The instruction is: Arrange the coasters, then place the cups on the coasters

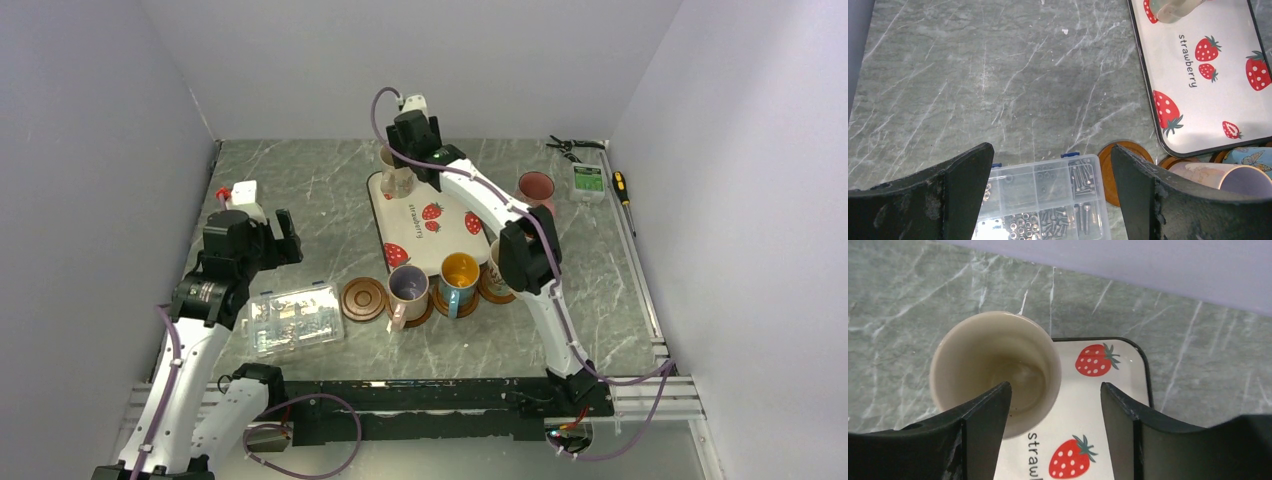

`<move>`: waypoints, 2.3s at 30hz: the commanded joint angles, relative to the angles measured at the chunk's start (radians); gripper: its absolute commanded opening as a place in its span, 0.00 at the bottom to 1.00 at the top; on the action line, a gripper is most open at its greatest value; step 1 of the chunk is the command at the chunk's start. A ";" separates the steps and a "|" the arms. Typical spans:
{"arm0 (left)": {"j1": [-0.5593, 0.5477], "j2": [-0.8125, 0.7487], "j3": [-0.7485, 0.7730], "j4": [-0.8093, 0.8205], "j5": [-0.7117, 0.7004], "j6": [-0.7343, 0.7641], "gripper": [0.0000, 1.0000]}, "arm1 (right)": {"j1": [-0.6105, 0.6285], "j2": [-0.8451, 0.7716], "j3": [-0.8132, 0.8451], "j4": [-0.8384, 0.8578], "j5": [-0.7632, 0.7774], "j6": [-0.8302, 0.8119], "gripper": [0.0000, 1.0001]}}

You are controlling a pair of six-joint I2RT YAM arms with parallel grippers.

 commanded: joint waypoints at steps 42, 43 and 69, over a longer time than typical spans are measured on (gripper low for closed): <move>-0.005 -0.056 0.019 0.021 -0.037 -0.019 0.94 | 0.309 -0.656 -0.243 -0.304 0.100 0.393 0.00; -0.005 -0.064 0.017 0.021 -0.044 -0.021 0.94 | 0.337 -0.663 -0.250 -0.332 0.117 0.415 0.00; -0.005 -0.104 0.006 0.028 -0.100 -0.029 0.94 | 0.593 -0.480 -0.274 -0.564 0.294 0.784 0.00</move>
